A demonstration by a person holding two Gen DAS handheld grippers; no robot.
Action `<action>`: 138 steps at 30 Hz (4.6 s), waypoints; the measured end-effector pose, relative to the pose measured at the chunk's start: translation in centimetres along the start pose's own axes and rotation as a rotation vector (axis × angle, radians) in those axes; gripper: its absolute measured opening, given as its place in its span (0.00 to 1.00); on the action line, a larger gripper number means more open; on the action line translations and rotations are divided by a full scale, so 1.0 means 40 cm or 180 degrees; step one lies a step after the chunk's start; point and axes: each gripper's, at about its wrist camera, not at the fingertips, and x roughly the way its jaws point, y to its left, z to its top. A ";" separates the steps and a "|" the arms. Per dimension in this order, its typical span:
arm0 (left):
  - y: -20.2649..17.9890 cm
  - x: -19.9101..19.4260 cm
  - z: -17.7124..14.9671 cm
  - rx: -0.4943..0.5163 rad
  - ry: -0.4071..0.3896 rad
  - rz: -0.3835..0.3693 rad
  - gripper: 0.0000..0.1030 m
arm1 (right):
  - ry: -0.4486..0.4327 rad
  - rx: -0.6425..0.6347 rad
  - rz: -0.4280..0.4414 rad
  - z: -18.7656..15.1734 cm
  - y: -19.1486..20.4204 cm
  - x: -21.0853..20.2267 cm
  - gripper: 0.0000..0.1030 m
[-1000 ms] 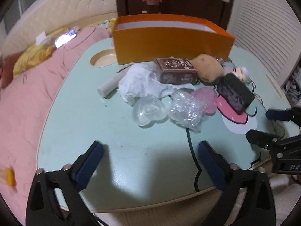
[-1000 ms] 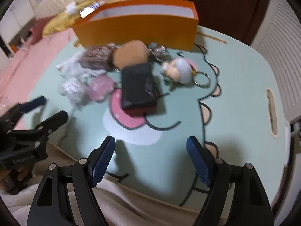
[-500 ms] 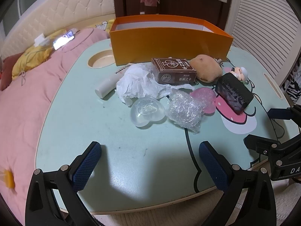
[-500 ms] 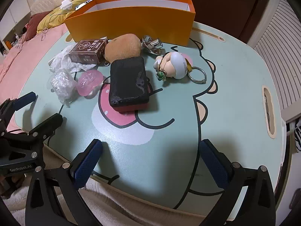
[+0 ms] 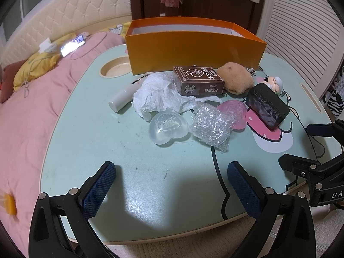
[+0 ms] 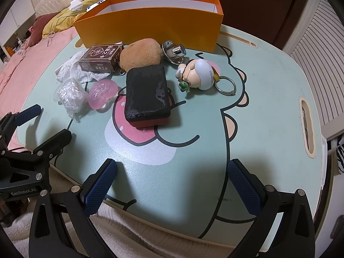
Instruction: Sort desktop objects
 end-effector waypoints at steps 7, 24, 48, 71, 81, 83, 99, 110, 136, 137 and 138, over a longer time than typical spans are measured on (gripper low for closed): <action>-0.008 0.001 0.003 -0.0005 -0.0009 0.0015 1.00 | -0.0003 0.0020 -0.0007 -0.004 0.007 0.000 1.00; -0.007 0.000 0.001 0.0019 -0.0037 0.0006 1.00 | -0.0001 0.0021 -0.0006 -0.006 0.002 -0.003 1.00; -0.006 0.000 0.000 0.0041 -0.0062 -0.0010 1.00 | 0.0002 0.0036 -0.0011 -0.001 0.007 -0.001 1.00; 0.042 -0.042 0.004 0.0017 -0.0357 -0.0286 1.00 | -0.0006 0.0034 -0.0013 -0.007 0.001 -0.006 1.00; 0.207 -0.056 0.131 -0.0296 -0.0923 -0.0249 0.63 | -0.0010 0.0021 -0.0006 -0.011 0.003 -0.009 1.00; 0.214 -0.010 0.156 -0.0068 -0.0782 -0.0271 0.58 | -0.0009 0.0019 -0.0005 -0.011 0.004 -0.009 1.00; 0.146 0.112 0.219 0.0849 -0.0248 -0.0610 0.32 | -0.0003 0.0015 -0.0004 -0.004 0.012 -0.009 1.00; 0.161 0.067 0.190 0.0441 -0.0419 -0.0598 0.19 | -0.0004 0.0005 0.0006 0.007 0.004 0.001 1.00; 0.192 -0.115 0.096 -0.0202 -0.0915 -0.0863 0.18 | -0.0597 -0.0240 0.0247 0.049 0.010 0.003 0.41; 0.192 -0.118 0.098 -0.0206 -0.0930 -0.0868 0.18 | -0.0595 -0.0238 0.0263 0.049 0.011 0.003 0.41; 0.191 -0.122 0.099 -0.0210 -0.0945 -0.0875 0.18 | -0.0597 -0.0222 0.0314 0.045 0.010 -0.001 0.41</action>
